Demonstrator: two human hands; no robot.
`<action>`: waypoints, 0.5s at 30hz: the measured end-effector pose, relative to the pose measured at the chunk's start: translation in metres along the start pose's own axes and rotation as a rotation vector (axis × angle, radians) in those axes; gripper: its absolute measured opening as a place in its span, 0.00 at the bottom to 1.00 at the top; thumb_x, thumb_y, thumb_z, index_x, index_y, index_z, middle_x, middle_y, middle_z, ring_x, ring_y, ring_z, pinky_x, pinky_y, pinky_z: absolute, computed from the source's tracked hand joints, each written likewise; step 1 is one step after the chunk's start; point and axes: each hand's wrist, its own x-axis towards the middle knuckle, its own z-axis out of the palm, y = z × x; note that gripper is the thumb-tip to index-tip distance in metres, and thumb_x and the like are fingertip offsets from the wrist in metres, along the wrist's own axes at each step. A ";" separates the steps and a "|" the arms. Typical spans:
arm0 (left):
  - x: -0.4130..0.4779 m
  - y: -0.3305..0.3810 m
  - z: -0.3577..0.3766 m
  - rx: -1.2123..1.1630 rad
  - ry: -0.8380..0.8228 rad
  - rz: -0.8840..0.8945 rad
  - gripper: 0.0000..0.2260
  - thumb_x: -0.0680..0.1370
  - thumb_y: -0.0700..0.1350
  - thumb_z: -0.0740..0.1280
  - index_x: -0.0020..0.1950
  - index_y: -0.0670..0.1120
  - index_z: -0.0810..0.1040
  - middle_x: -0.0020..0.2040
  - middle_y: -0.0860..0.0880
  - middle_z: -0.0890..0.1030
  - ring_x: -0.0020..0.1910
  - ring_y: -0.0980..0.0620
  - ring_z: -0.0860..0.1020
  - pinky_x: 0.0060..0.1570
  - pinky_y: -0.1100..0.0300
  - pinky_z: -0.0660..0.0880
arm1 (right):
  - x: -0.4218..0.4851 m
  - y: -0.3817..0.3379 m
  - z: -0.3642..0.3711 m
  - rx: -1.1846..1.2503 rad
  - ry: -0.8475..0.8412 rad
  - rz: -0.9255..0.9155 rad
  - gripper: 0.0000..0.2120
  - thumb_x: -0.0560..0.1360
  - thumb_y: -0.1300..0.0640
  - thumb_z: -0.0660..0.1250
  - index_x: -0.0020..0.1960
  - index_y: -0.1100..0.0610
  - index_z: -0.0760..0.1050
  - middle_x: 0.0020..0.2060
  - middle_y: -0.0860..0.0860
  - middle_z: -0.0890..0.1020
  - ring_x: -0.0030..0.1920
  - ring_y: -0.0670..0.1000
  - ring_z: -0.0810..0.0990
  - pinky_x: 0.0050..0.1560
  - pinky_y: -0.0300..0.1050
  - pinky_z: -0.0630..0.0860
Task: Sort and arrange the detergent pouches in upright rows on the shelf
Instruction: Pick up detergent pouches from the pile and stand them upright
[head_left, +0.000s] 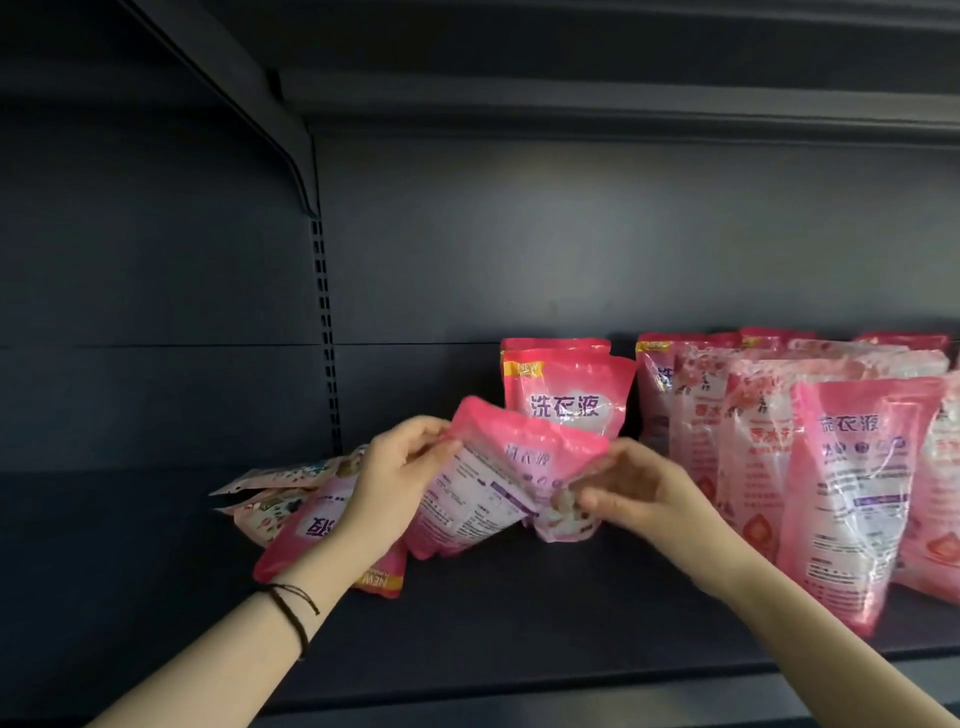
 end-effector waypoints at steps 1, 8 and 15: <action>0.003 0.002 0.005 -0.046 0.031 -0.036 0.06 0.76 0.41 0.68 0.49 0.51 0.81 0.46 0.54 0.85 0.48 0.57 0.83 0.47 0.64 0.78 | 0.009 -0.001 0.001 0.049 0.132 -0.012 0.06 0.73 0.57 0.71 0.49 0.58 0.79 0.44 0.52 0.85 0.48 0.50 0.83 0.50 0.45 0.77; 0.010 0.012 0.048 -0.333 0.146 -0.260 0.05 0.77 0.43 0.68 0.51 0.45 0.81 0.47 0.49 0.85 0.49 0.50 0.84 0.49 0.53 0.80 | 0.052 -0.027 -0.003 0.286 0.388 -0.020 0.09 0.78 0.59 0.64 0.40 0.54 0.77 0.38 0.51 0.83 0.40 0.51 0.81 0.44 0.45 0.79; -0.001 0.014 0.090 -0.308 0.025 -0.316 0.05 0.79 0.44 0.66 0.51 0.46 0.80 0.49 0.48 0.85 0.51 0.48 0.83 0.55 0.46 0.79 | 0.049 -0.013 -0.024 0.158 0.607 0.080 0.08 0.80 0.58 0.62 0.42 0.54 0.74 0.38 0.53 0.78 0.42 0.55 0.76 0.49 0.59 0.77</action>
